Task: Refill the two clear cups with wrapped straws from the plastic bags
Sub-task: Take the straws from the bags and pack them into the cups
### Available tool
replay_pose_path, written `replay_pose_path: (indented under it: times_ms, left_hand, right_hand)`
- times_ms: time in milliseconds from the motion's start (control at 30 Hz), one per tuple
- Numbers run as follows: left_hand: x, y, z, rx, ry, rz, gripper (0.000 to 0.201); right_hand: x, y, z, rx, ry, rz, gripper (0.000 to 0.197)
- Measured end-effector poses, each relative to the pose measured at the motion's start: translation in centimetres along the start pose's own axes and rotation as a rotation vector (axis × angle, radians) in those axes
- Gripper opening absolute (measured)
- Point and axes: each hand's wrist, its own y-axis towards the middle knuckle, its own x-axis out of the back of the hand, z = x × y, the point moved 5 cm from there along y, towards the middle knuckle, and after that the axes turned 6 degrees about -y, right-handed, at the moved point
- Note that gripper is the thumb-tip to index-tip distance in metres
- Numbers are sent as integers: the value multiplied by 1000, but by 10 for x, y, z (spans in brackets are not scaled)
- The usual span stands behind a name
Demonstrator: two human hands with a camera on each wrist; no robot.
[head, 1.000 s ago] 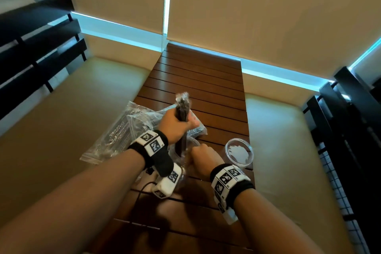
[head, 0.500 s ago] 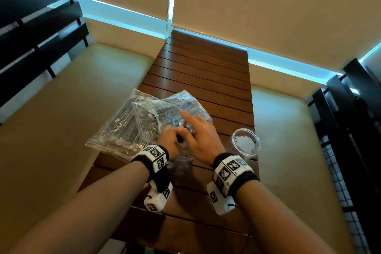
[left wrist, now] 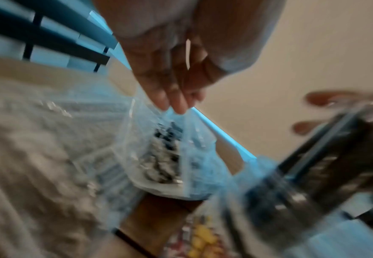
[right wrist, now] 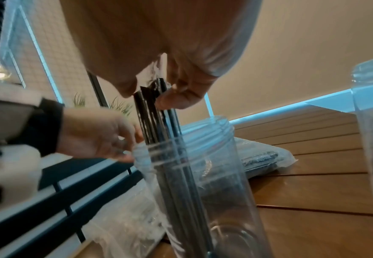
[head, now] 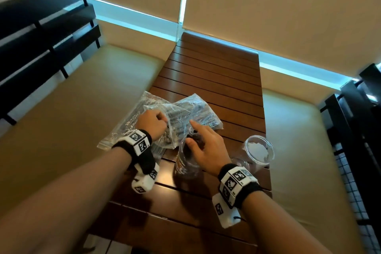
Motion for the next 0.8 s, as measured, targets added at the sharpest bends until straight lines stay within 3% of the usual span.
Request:
replay_pose_path:
  times_ms: [133, 267, 367, 433, 500, 567, 667, 733, 800]
  left_hand:
    - [-12, 20, 18, -7, 379, 129, 13]
    - [-35, 23, 20, -184, 515, 126, 35]
    - [-49, 23, 16, -342, 673, 125, 33]
    - [-56, 26, 11, -413, 791, 137, 30]
    - [-62, 34, 11, -388, 850, 192, 31]
    - [-68, 41, 11, -349, 914, 247, 32]
    - [-79, 50, 13, -251, 1009, 316, 60]
    - [-88, 55, 19, -173, 1061, 354, 73]
    - [-96, 54, 22, -216, 1101, 432, 56]
  right_hand:
    - [11, 7, -2, -170, 24, -64, 62]
    - [25, 22, -26, -367, 142, -198, 46]
    - [14, 20, -61, -598, 139, -79, 28]
    - [-1, 15, -78, -687, 164, 51, 37]
    - [-9, 15, -80, -758, 281, 79, 59]
    - [-9, 16, -78, -841, 512, 22, 67]
    - [-7, 19, -69, -874, 799, -6, 70]
    - [-8, 22, -75, -864, 814, -17, 72]
    - [-8, 27, -75, -848, 710, -10, 70]
